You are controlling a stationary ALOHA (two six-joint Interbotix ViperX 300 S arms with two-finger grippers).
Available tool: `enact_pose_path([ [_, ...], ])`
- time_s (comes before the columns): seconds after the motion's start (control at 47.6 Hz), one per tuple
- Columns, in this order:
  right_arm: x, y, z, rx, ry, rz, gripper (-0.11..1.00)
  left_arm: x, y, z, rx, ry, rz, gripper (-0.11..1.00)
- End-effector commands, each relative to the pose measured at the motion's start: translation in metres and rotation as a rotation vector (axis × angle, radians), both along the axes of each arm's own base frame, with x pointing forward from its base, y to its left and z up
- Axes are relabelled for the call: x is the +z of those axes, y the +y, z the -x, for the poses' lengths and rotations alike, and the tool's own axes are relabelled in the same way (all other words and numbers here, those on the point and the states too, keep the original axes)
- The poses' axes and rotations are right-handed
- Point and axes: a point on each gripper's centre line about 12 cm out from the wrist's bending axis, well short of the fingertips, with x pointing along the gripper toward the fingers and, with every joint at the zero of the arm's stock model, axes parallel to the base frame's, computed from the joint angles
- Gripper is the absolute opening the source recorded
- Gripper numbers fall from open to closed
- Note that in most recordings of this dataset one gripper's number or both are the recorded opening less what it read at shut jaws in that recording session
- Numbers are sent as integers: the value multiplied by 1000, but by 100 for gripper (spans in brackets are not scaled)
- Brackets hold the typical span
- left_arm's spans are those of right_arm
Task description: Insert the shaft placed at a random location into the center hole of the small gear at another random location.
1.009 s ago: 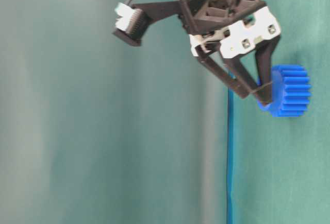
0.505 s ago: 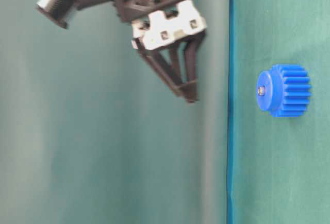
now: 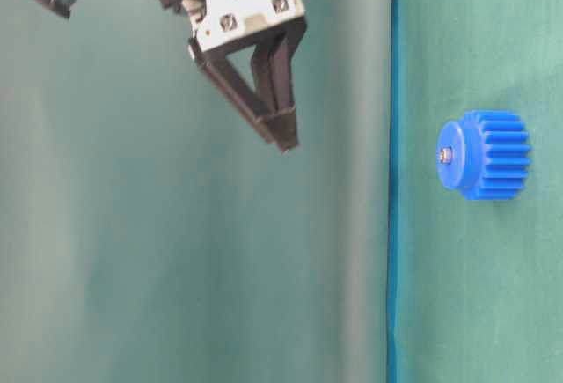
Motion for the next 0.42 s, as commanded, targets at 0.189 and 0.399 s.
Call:
enact_pose_path([
  [0.189, 9, 6, 27, -10, -32, -23, 75, 4, 0, -1, -1, -9, 3, -1],
  [0.399, 10, 9, 43, -18, -40, -33, 75, 3, 0, -2, -1, -6, 1, -1],
])
